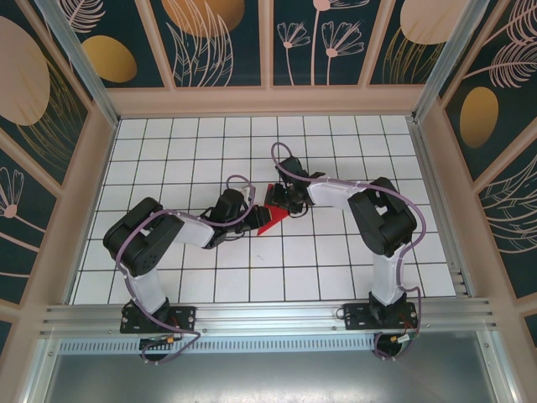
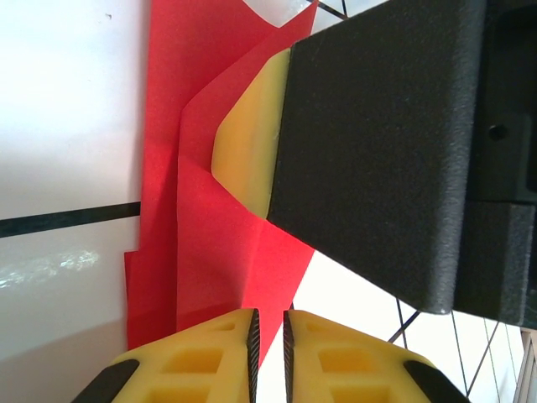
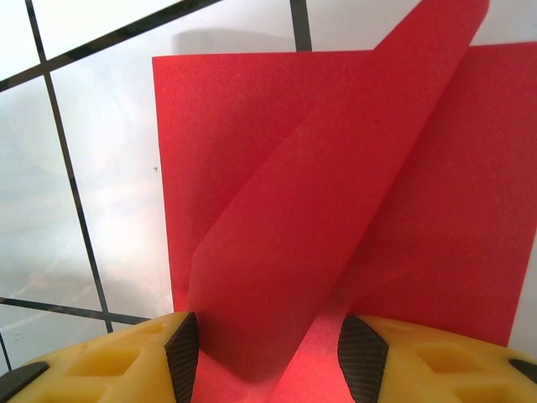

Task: Fold a paper plane with a square sheet of paper (pick it up from the middle)
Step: Fourth fold the wing at the center of the table.

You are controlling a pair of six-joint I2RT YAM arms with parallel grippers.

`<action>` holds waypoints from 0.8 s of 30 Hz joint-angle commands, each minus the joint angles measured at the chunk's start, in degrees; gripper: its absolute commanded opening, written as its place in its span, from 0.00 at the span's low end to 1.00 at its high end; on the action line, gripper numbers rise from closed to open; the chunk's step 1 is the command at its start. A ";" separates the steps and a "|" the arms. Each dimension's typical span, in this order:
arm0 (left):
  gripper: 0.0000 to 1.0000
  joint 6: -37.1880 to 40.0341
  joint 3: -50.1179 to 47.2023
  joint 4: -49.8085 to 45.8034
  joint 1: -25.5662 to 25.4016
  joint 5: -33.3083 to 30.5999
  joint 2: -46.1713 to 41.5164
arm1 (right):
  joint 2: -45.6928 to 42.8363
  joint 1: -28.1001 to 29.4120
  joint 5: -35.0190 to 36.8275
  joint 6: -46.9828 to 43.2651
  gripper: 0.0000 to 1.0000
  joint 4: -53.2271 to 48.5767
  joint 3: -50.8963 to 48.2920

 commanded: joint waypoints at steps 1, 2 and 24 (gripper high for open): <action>0.19 -0.69 -0.13 -1.28 0.26 -0.55 0.91 | 7.17 -0.35 2.35 -1.11 0.54 -3.95 -3.73; 0.18 -0.61 -0.08 -1.83 0.33 -1.05 1.00 | 6.80 -0.41 2.04 -0.99 0.54 -3.60 -3.78; 0.13 -0.58 1.33 -6.30 0.33 -3.21 2.14 | -3.55 -2.31 -4.20 -1.46 0.54 -0.94 -0.18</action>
